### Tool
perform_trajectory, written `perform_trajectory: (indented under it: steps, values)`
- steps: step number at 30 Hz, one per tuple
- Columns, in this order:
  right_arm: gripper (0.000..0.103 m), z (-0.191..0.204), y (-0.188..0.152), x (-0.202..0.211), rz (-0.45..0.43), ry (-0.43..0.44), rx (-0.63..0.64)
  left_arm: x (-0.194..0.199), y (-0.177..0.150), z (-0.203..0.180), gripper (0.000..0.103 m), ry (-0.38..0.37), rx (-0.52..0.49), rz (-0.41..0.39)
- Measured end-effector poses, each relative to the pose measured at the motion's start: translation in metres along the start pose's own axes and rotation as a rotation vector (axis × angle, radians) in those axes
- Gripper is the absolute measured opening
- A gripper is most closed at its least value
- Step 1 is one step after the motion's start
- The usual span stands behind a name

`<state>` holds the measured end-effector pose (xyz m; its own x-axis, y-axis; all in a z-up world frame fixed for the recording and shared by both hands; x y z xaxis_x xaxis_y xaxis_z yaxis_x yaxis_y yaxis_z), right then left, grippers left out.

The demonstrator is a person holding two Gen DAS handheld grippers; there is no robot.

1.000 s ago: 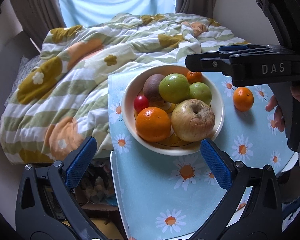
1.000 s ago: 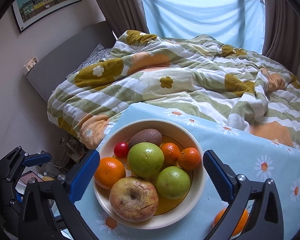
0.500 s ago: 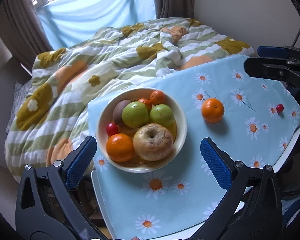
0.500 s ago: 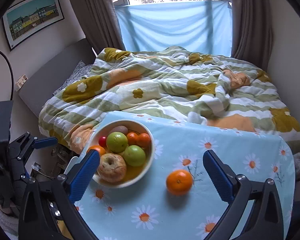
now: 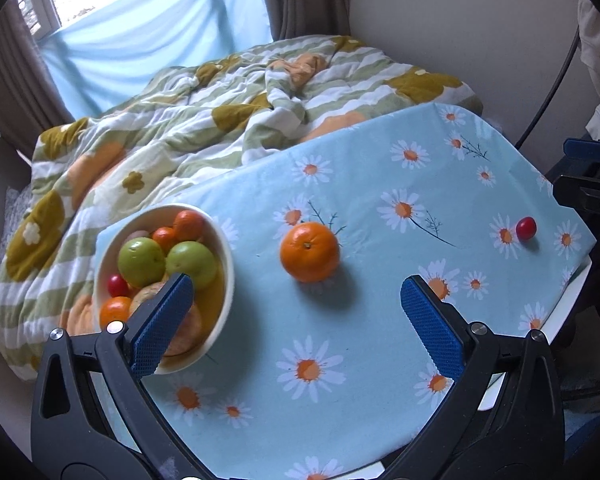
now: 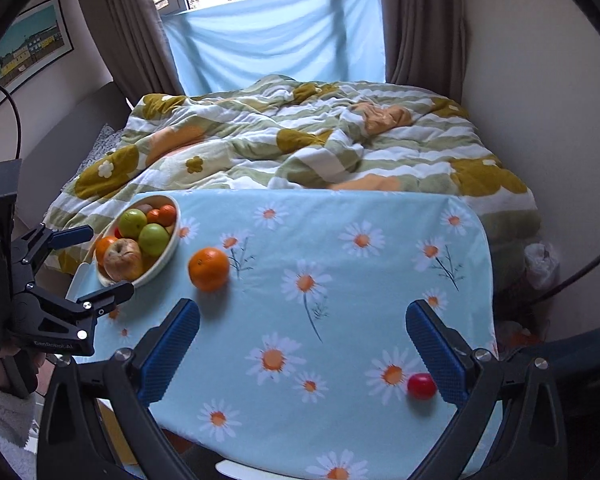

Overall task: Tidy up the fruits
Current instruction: 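Move both grippers back toward the large orange and red tomato, then grasp the large orange with the left gripper while the right gripper grasps the red tomato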

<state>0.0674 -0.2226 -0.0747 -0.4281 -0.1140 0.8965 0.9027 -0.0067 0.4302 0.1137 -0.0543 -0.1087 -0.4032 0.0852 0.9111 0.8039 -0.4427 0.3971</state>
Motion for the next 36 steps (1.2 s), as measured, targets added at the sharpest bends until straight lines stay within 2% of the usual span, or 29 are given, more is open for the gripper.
perform_trajectory:
  steps: [8,17,20,27,29,33,36]
  values:
    - [0.103,-0.068,-0.039,-0.026,0.044,-0.045,-0.116,-0.049,0.006,-0.024,0.103,0.016,0.025,0.034]
    - [0.103,-0.085,-0.071,-0.07,0.089,-0.073,-0.154,-0.096,0.017,-0.021,0.103,0.062,0.032,0.038]
    - [0.103,-0.084,-0.077,-0.079,0.09,-0.076,-0.156,-0.108,0.019,-0.017,0.094,0.064,0.032,0.057]
    - [0.098,-0.074,-0.077,-0.084,0.072,-0.182,-0.073,-0.126,0.021,-0.011,0.08,0.044,0.044,0.085]
    - [0.088,-0.07,-0.076,-0.085,0.068,-0.19,-0.052,-0.13,0.022,-0.011,0.068,0.045,0.045,0.094]
    - [0.078,-0.072,-0.075,-0.091,0.085,-0.18,-0.07,-0.132,0.023,-0.008,0.065,0.042,0.064,0.096]
    - [0.077,-0.076,-0.075,-0.093,0.09,-0.189,-0.087,-0.131,0.021,-0.01,0.065,0.051,0.058,0.096]
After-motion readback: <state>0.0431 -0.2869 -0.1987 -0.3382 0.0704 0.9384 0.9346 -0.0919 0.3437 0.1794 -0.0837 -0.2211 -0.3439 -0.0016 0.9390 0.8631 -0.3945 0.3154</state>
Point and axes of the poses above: each gripper's, at about its wrist camera, not at the fingertips, and x roughly against the way its jaws point, z to its left, y to its top, the point moved 1 cm from there along -x, roughly the way its jaws point, and after that the axes turned 10 degrees about z, right-handed, at the moved point
